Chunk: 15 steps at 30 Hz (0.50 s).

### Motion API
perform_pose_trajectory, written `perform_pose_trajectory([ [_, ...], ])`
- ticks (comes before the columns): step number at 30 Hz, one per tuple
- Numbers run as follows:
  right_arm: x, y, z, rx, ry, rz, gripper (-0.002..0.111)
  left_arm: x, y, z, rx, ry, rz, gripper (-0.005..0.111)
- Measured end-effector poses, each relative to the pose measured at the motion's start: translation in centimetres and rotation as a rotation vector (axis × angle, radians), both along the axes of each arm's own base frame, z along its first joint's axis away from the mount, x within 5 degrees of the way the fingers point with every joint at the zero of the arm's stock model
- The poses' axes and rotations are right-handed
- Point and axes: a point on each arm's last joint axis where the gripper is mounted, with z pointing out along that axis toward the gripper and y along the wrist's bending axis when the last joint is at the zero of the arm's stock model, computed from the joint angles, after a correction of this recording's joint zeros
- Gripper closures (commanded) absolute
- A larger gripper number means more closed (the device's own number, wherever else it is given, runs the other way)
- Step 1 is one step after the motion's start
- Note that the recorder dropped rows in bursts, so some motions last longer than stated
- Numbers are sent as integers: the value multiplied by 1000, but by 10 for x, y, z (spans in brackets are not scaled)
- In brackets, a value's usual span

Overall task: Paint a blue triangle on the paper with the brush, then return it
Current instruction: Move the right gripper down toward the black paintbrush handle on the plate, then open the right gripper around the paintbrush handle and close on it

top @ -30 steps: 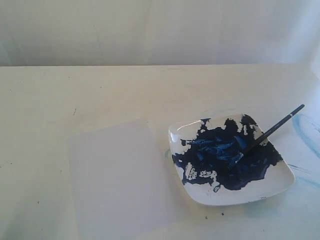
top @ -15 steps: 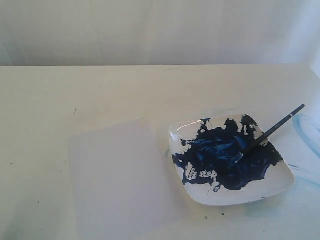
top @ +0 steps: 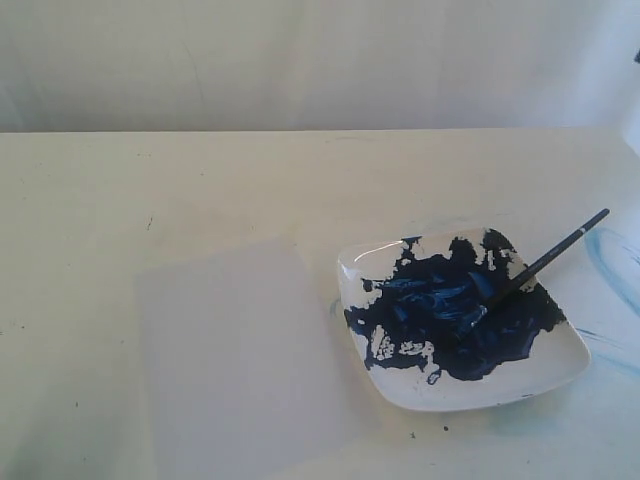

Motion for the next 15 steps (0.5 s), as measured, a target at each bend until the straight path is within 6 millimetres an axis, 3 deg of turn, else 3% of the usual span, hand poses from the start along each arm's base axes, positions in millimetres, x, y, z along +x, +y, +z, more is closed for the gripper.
perform_pose_trajectory([
  [4,33,3,-2,-57,117,24,108,0,0,0,0,0,0,107],
  [8,75,-39,-17,-44,409,-35,108,0,0,0,0,0,0,107],
  [12,106,-87,-61,174,649,93,108,0,0,0,0,0,0,107],
  [15,117,-101,-93,263,720,108,108,0,0,0,0,0,0,107],
])
